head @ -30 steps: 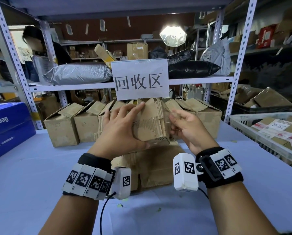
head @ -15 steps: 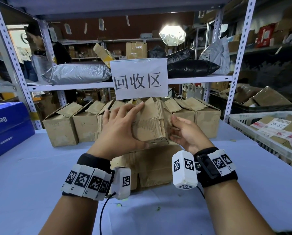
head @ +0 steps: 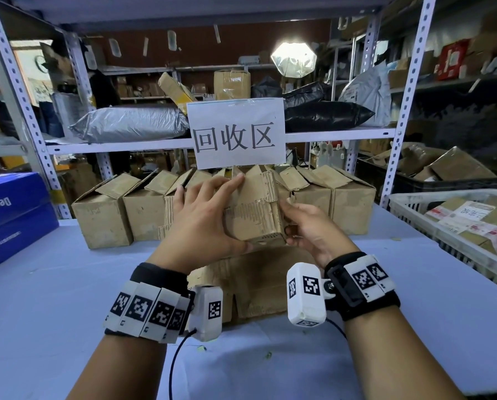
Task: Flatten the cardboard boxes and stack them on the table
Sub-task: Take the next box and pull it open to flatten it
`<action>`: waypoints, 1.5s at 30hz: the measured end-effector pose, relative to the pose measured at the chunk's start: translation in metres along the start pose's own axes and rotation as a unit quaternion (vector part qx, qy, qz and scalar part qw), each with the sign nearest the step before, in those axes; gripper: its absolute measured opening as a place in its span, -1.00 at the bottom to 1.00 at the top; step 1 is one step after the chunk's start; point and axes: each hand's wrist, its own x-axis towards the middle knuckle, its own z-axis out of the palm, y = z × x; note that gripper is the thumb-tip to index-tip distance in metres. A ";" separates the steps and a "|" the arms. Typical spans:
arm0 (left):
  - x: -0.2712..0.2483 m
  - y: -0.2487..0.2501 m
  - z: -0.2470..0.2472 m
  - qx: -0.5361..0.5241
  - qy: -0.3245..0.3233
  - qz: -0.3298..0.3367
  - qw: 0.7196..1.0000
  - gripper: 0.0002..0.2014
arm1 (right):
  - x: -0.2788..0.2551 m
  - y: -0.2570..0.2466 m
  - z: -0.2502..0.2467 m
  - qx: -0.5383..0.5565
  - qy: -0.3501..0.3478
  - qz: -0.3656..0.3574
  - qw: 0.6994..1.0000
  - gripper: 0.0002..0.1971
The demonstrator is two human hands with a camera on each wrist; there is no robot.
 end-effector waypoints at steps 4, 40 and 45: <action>-0.002 -0.001 0.000 -0.005 0.008 0.001 1.000 0.22 | -0.001 0.004 -0.002 -0.022 0.019 -0.005 1.000 -0.83; 0.007 -0.004 0.007 0.016 0.005 0.016 1.000 0.23 | 0.044 -0.005 -0.158 -0.590 0.060 0.178 0.785 -0.85; 0.009 0.000 0.008 0.027 -0.003 0.027 0.999 0.22 | 0.048 0.021 -0.163 -0.641 0.068 0.196 0.739 -0.76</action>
